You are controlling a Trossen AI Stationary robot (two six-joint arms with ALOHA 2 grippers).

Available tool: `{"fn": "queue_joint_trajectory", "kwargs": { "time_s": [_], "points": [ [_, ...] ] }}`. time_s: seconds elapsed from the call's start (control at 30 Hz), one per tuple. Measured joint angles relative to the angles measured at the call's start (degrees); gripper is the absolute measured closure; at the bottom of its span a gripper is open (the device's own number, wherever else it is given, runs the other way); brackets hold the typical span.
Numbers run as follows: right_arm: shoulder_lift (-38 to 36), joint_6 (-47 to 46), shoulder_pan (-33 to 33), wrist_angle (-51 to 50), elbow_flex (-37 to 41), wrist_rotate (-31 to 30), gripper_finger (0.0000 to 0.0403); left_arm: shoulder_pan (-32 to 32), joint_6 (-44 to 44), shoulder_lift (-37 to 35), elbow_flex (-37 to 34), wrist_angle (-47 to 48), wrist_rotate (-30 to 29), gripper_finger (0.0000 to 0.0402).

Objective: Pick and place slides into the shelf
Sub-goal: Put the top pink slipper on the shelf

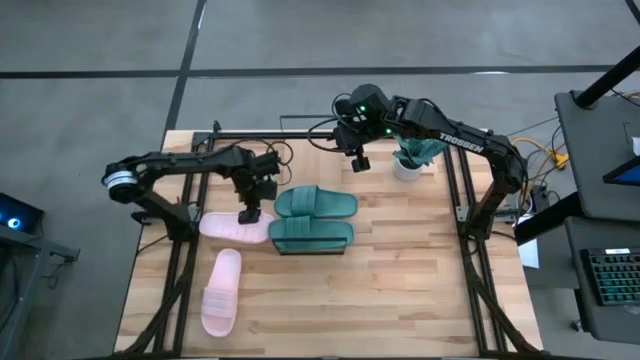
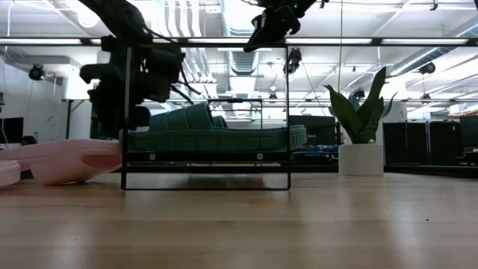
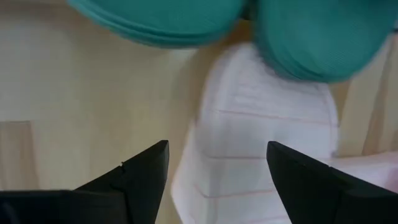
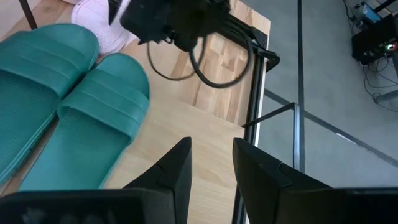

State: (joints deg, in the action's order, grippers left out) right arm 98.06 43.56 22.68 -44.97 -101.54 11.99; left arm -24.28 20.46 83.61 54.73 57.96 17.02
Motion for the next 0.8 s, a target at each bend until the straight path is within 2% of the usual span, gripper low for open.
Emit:
{"fn": "queue_joint_trajectory", "kwargs": {
  "time_s": [0.17, 0.3, 0.6, 0.8],
  "points": [
    [0.0, 0.16, 0.0, -0.26, 0.0, 0.0, 0.0296, -1.69, 2.92, 3.21, 1.89, 1.33, 4.24, 0.0146],
    [-0.02, 0.37, 0.02, -0.24, 0.0, 0.0, 0.0296, -2.38, 4.69, 6.03, 4.04, 7.62, 6.49, 0.0146],
    [-0.02, 0.62, 0.04, -0.24, 0.15, 0.0, 0.0296, -2.39, 7.44, 11.45, 5.94, 8.9, 7.84, 0.0146],
    [-0.04, 1.43, 0.04, -0.24, 0.31, 0.0, 0.0296, -2.39, 8.26, 11.39, 6.22, 9.01, 8.41, 0.0146]
  ]
}}
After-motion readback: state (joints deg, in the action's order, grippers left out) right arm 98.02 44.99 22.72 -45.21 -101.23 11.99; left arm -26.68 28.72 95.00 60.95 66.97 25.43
